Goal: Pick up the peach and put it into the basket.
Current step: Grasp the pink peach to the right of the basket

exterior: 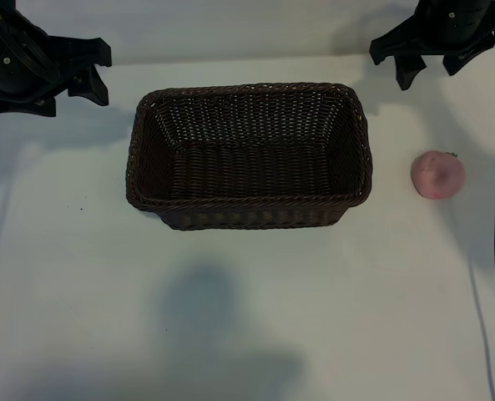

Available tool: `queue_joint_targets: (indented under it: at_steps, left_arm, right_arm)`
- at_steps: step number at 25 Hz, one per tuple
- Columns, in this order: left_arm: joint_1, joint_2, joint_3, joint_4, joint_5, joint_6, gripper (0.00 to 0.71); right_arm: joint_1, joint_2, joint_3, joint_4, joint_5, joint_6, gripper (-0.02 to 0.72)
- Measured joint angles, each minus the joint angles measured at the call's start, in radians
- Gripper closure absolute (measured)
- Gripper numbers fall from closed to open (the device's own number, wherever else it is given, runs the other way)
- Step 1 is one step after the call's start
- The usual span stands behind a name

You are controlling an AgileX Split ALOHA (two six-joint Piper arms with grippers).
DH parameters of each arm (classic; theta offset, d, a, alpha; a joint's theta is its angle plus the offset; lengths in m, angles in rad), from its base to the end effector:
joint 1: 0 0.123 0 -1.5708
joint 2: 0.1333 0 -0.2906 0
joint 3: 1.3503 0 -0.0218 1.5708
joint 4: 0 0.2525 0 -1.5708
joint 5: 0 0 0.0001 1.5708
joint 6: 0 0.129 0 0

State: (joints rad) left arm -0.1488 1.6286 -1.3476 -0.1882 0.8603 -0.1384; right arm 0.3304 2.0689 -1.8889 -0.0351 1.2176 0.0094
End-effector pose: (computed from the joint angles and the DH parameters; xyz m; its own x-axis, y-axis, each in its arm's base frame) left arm 0.3643 -0.0731 0.2706 -0.8825 -0.1269 -0.4528 -0.0119 0.9686 -0.2484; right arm 0.4347 0.1446 0.2313 -0.9131 -0.3161 -0.2576 -0.3187 0.9473 -0.0325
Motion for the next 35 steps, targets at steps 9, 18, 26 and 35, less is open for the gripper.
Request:
queue_joint_targets:
  at_steps: [9, 18, 26, 35]
  left_arm:
    - [0.000, 0.000, 0.000, 0.005, 0.001, 0.004, 0.123]
    - [0.000, 0.000, 0.000, 0.009, -0.002, 0.004, 0.123]
    - [0.000, 0.000, 0.000, 0.027, -0.003, 0.004, 0.123]
    - [0.000, 0.000, 0.000, 0.038, -0.007, 0.004, 0.123]
  right_arm:
    - [-0.012, 0.005, 0.001, 0.008, -0.001, 0.024, 0.115]
    - [-0.073, 0.014, 0.146, -0.009, -0.002, 0.035, 0.115]
    - [-0.079, 0.014, 0.326, -0.010, -0.147, 0.063, 0.115]
    - [-0.079, 0.014, 0.465, -0.001, -0.347, 0.076, 0.230]
